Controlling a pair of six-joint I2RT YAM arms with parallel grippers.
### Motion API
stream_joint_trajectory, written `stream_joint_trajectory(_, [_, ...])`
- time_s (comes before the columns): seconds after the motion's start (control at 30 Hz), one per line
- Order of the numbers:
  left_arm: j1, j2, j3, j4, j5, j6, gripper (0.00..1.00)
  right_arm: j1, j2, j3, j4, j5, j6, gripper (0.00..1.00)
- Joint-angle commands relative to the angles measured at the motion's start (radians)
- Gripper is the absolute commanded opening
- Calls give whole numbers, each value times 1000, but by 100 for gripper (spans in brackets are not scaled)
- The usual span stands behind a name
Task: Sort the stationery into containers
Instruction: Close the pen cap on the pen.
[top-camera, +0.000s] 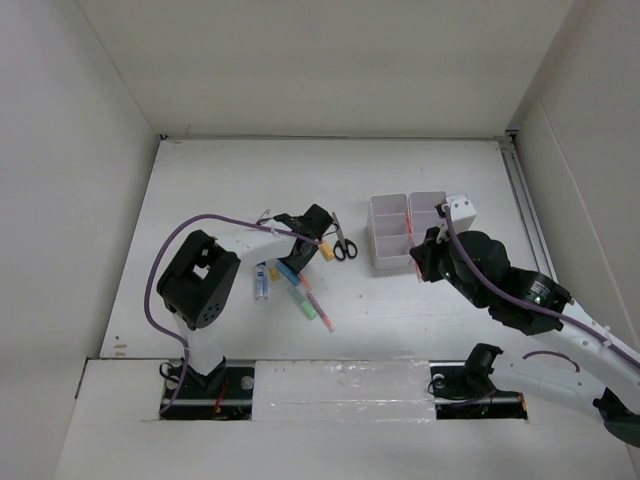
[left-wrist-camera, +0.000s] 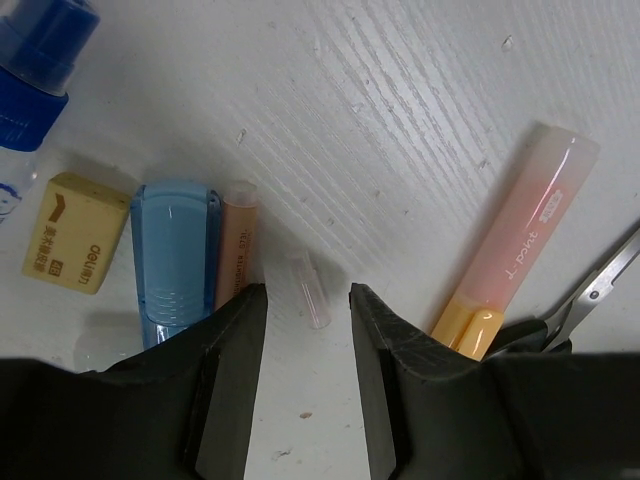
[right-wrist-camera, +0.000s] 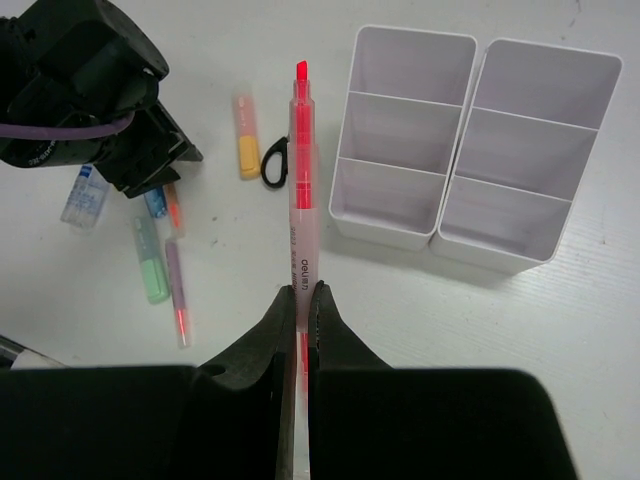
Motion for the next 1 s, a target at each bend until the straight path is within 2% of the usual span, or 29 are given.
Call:
stream_joint_trajectory(0.0, [9,-14,-28,-28,-28,-49,35,7,-23,4,58,-1,-14,0])
stream_joint_trajectory(0.43, [9,26,9,-119,-19,-58,21,7,-51,-5,77,-32,-14,0])
stream_joint_trajectory(0.73, [18,115,63,-176,-21,-58,21,7,-92,-5,97,-82,-41,0])
stream_joint_trajectory(0.9, [18,153,103,-202,-21,-40,19,7,-101,-5,97,-102,-41,0])
stream_joint_trajectory(0.97, [18,163,103,-202,-21,-31,14,7,-112,-5,97,-102,-41,0])
